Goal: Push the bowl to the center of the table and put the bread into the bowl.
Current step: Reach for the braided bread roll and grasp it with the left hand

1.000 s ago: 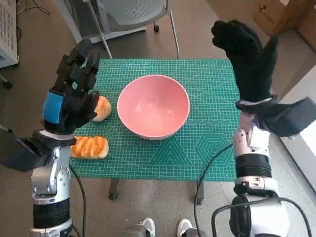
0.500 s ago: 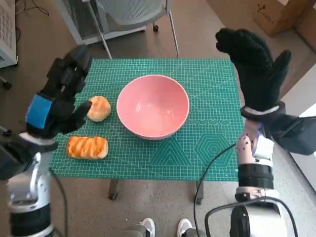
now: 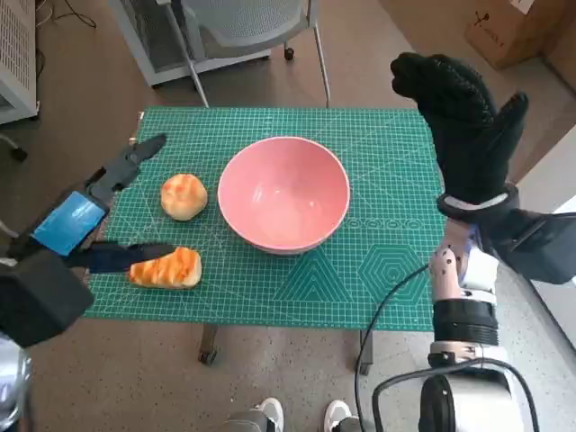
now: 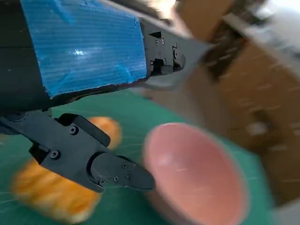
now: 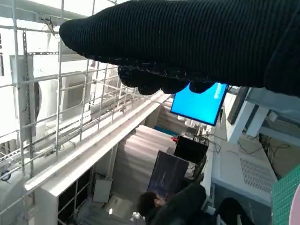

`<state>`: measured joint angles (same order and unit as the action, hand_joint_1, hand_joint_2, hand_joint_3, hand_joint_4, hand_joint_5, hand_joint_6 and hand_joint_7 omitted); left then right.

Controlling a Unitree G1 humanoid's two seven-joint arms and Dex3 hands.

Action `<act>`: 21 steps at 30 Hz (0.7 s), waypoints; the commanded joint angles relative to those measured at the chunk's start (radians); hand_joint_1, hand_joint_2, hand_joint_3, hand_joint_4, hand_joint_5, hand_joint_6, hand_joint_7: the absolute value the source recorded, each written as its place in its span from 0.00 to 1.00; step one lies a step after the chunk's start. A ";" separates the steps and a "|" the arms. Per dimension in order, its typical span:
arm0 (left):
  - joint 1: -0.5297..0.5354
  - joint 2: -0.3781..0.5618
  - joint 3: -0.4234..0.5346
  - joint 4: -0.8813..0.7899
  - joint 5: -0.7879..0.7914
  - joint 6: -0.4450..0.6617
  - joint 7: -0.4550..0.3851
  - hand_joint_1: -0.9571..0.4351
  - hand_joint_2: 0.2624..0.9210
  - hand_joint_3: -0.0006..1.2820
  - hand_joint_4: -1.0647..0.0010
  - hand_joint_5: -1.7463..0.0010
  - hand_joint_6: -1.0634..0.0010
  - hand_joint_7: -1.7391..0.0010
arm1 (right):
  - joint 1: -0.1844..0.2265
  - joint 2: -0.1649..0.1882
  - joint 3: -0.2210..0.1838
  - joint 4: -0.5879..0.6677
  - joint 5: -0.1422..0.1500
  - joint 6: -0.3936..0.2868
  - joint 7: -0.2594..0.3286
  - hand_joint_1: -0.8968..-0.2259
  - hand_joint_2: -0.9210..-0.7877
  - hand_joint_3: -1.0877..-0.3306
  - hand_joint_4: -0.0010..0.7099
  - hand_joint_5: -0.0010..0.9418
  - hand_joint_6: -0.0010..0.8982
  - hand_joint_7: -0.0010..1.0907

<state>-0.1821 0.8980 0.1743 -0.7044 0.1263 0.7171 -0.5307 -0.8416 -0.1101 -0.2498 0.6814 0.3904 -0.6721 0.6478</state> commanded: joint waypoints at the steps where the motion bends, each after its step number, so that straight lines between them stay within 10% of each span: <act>1: 0.004 0.130 -0.057 -0.188 0.035 0.172 -0.078 0.67 0.65 0.02 0.94 1.00 0.83 0.97 | 0.029 0.014 0.004 0.007 0.012 0.018 -0.002 0.41 0.00 0.75 0.37 0.01 0.47 0.02; 21: 0.048 0.150 -0.245 -0.103 0.146 0.171 -0.049 0.62 0.65 0.01 0.93 1.00 0.79 0.99 | 0.037 0.021 0.001 0.020 0.010 0.010 -0.001 0.38 0.00 0.75 0.37 0.00 0.47 0.02</act>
<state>-0.1566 1.0325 -0.0477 -0.8296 0.2424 0.9089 -0.5845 -0.8324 -0.0955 -0.2499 0.6857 0.3924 -0.6709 0.6477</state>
